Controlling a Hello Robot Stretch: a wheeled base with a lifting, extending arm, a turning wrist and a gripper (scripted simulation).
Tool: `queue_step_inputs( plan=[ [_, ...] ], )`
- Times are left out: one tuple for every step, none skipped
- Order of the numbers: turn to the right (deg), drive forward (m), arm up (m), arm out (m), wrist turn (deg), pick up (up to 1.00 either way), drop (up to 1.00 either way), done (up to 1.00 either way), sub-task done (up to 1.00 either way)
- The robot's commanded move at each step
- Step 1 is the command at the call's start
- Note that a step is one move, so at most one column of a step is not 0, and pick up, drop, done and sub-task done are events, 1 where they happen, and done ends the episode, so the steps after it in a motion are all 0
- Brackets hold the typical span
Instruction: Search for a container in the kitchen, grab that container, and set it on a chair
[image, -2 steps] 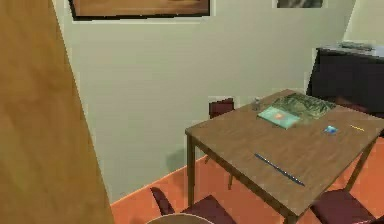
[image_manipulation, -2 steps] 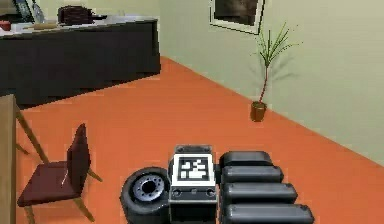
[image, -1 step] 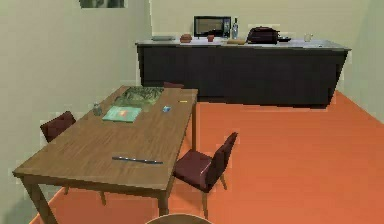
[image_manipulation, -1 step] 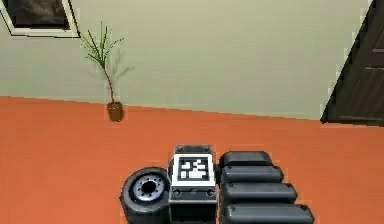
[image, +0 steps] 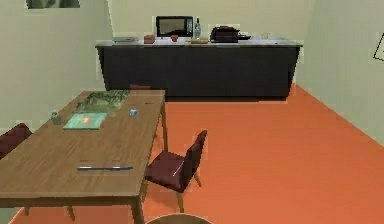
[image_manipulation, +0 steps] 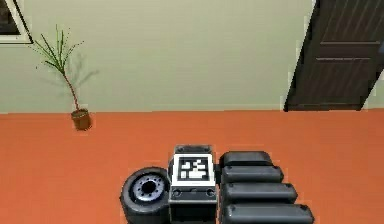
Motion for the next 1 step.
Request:
queue_step_inputs(
  plan=[
    [-45.0, 0.0, 0.0, 0.0, 0.0, 0.0, 0.0, 0.0, 0.0]
  ],
)
